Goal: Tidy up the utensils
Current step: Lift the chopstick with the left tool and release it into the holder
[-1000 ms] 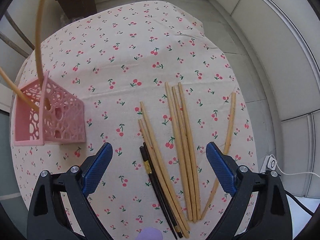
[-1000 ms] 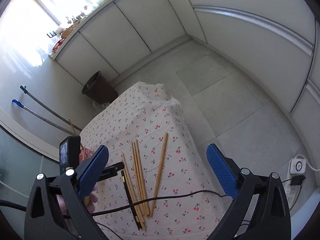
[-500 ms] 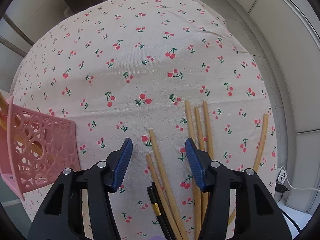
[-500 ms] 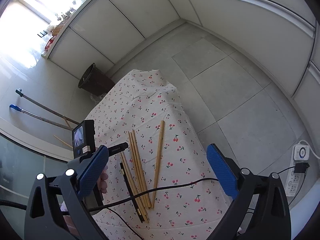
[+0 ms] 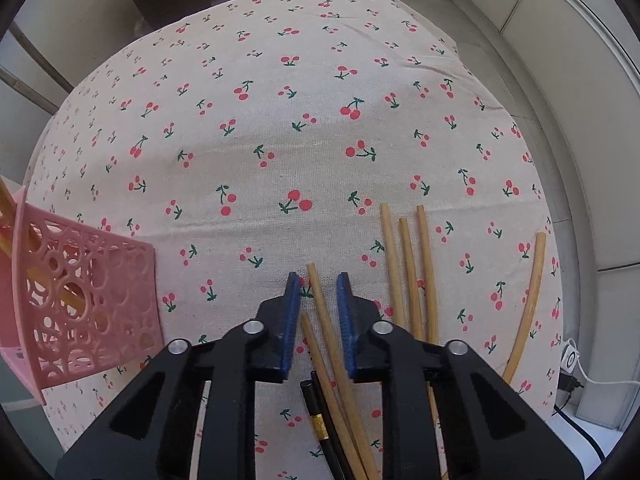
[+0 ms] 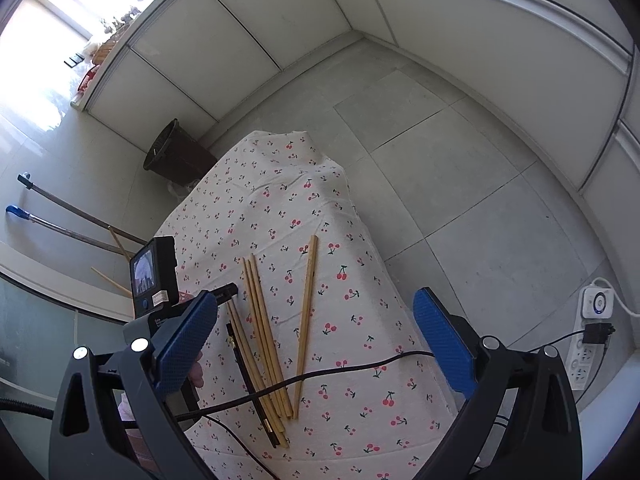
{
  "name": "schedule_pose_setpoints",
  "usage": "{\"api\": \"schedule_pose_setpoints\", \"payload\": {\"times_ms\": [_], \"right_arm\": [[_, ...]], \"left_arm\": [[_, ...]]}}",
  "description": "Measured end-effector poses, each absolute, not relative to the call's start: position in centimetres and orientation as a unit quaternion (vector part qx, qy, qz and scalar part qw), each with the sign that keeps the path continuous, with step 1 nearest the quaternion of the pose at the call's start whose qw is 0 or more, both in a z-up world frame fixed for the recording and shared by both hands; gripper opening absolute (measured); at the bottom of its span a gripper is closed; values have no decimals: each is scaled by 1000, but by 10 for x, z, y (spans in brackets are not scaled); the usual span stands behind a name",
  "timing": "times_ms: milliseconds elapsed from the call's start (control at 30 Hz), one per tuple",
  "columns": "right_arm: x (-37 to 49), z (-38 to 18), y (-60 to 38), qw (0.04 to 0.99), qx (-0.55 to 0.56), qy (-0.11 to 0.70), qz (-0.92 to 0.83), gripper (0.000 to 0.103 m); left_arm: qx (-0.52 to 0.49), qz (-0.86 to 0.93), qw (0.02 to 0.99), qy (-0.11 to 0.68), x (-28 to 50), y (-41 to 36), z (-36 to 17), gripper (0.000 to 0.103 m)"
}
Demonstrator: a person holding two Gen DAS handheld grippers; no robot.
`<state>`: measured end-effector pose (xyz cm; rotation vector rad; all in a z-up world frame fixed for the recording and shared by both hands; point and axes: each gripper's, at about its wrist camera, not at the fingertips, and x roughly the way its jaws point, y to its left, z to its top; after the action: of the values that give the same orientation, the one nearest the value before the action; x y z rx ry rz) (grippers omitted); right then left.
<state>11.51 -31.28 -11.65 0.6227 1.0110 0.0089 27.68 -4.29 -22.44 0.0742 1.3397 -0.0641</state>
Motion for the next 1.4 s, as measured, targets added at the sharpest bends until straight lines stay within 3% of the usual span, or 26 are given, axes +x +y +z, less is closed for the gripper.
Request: {"api": "schedule_pose_setpoints", "payload": {"times_ms": [267,667,800,1000,1100,1233,1267,1300,1333,1400], "right_arm": [[131,-133,-303,824,277,494,-12,95],[190,-198,-278,797,250,548,-45,95],[211,-212,-260,799,209,561,-62,77],[232,-230,-246,793,189,573,-86,67],[239,-241,-240,786,182,582,-104,56],[244,-244,-216,802,98,573,-138,49],[244,-244,-210,811,86,564,-130,42],[243,-244,-204,817,85,559,-115,20],[243,-243,-199,817,76,559,-116,10],[240,-242,-193,821,69,556,-112,8]], "left_arm": [[37,-58,800,597,249,-43,-208,7],[25,-120,853,507,156,-27,-113,6],[33,-119,870,477,139,-15,-88,5],[34,-131,883,450,125,2,-65,5],[32,-132,886,444,122,9,-63,5],[29,-122,893,433,118,18,-56,5],[30,-119,894,431,118,20,-56,5],[28,-116,895,429,118,23,-55,5],[25,-115,896,428,118,25,-54,5],[20,-113,896,428,119,30,-53,5]]}}
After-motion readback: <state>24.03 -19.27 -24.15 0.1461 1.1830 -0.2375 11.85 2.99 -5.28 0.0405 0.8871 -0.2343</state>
